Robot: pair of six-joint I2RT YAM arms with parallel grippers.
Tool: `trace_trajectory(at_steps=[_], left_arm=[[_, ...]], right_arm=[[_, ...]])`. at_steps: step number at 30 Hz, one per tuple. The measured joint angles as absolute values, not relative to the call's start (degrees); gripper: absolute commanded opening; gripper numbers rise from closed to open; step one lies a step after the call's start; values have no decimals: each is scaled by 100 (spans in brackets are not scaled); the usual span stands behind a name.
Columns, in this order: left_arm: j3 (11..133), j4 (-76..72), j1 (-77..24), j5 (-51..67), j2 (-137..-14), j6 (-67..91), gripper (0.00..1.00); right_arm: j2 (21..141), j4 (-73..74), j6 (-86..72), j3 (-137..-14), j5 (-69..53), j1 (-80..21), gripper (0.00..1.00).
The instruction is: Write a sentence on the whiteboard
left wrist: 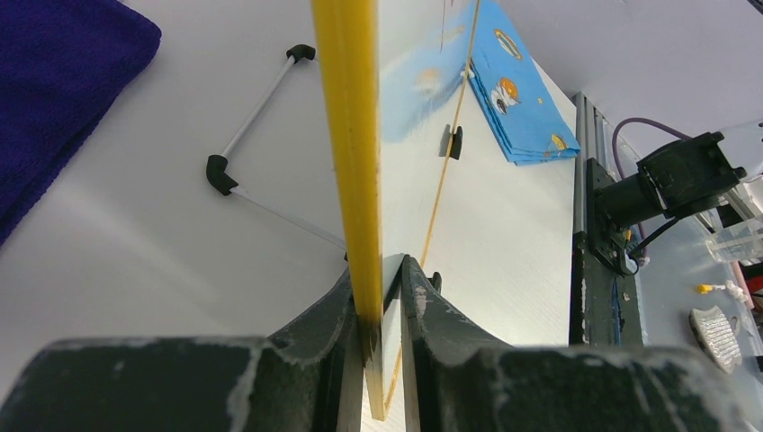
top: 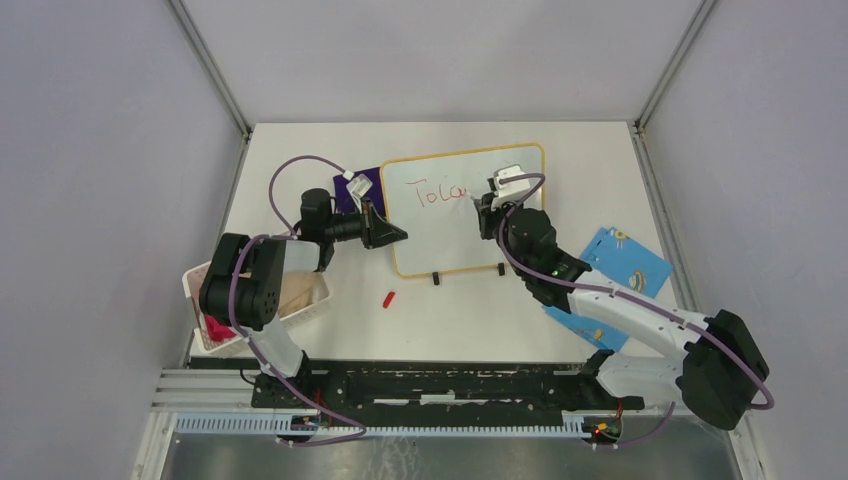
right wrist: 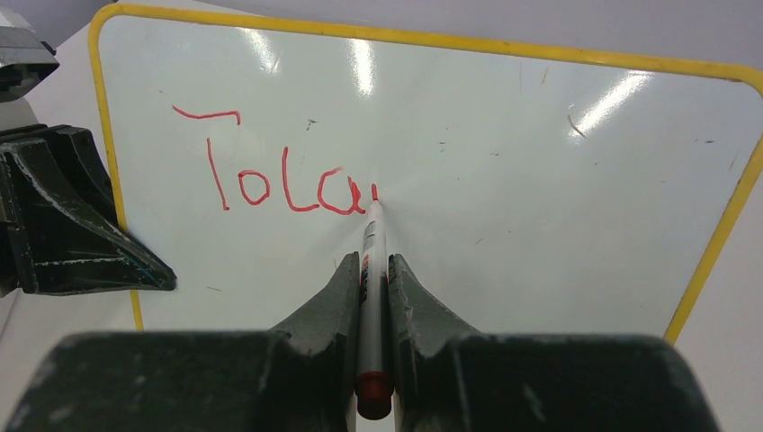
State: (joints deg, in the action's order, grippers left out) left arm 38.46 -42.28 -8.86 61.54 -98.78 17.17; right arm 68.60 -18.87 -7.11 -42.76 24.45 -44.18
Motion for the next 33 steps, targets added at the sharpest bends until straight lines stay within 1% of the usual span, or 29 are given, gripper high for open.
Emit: trace_trajectory(at_steps=[18, 33], left_arm=[[3852, -4206, -886, 6163, -9878, 1693, 2], [3854, -4200, -886, 6165, -9878, 1686, 2]], right_arm=[[6643, -1820, -749, -4053, 2453, -4407, 0], [6654, -1778, -698, -4381, 2469, -4294, 0]])
